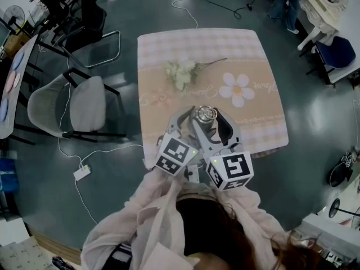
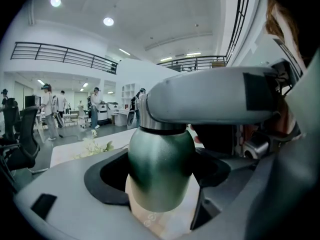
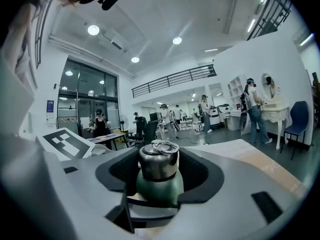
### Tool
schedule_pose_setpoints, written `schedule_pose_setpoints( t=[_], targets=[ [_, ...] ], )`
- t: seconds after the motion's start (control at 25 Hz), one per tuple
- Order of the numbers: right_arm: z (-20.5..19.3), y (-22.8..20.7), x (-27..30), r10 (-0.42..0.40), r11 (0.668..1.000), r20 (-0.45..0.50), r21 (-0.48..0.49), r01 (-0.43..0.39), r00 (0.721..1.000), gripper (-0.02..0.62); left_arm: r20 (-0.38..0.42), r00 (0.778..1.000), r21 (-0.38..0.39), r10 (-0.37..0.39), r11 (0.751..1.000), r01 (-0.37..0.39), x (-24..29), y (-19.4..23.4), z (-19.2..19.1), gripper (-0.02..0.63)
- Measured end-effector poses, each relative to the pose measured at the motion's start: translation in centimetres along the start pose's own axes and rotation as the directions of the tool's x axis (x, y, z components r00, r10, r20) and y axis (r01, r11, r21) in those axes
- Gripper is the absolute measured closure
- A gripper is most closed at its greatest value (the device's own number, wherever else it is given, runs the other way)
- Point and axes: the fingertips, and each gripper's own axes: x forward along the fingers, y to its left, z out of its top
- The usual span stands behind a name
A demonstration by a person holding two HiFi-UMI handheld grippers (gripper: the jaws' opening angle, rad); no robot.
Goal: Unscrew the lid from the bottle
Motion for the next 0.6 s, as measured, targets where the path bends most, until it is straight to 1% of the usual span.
schedule_pose_setpoints(
  t=[0.36,0.6],
  targets=[
    [0.02,0.29,-0.23,0.049,0.999,-0.004,-0.018,-0.049,0.999,0.336,0.002,1.000,0.001,-0.009,1.000,0.009,-0.11,-0.21,0.14,0.227],
    [0.04,0.59,-0.22,0.166,0.986,0.007,-0.033,-0.165,0.986,0.335,0.007,1.000,0.007,-0.026,1.000,0.026,-0.27,-0.26,0.17,0.227]
  ],
)
